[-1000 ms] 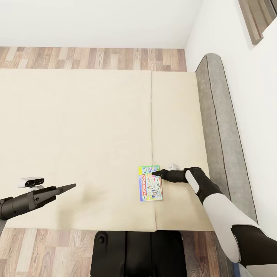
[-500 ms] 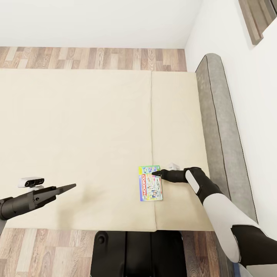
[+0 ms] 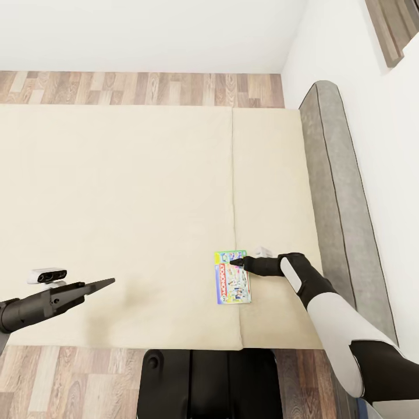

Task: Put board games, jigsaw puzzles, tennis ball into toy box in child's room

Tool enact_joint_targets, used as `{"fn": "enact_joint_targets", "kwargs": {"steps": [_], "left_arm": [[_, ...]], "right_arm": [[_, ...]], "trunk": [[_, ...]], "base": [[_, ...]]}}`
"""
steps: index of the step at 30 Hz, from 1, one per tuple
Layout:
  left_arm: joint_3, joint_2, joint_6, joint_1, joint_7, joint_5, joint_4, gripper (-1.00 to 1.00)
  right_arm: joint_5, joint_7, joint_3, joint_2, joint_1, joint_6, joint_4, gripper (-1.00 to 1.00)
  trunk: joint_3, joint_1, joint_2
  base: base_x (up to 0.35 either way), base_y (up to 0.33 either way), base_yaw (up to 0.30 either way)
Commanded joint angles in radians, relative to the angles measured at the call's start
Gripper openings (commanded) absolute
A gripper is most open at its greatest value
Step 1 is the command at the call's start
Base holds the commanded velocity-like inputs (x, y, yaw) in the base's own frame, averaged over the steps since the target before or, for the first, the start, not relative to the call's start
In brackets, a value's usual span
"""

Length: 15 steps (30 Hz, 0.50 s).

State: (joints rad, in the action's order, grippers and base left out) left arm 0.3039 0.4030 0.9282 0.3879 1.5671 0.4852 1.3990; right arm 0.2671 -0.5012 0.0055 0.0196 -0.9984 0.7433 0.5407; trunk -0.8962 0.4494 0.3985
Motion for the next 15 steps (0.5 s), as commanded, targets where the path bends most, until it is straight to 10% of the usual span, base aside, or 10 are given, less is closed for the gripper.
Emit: {"fn": "enact_joint_targets", "kwargs": {"steps": [1,15], "left_arm": [[0.0,0.0,0.011,0.0,0.004,0.0,0.0,1.0],[0.0,0.0,0.011,0.0,0.004,0.001,0.0,1.0]], "right_arm": [[0.003,-0.001,0.001,0.0,0.0,0.005,0.001,1.0],[0.002,0.002,0.001,0.0,0.0,0.004,0.001,1.0]], "trunk": [[-0.001,0.001,0.002],[-0.001,0.001,0.002]], "base": [[0.0,0.008,0.0],[0.0,0.001,0.0]]}}
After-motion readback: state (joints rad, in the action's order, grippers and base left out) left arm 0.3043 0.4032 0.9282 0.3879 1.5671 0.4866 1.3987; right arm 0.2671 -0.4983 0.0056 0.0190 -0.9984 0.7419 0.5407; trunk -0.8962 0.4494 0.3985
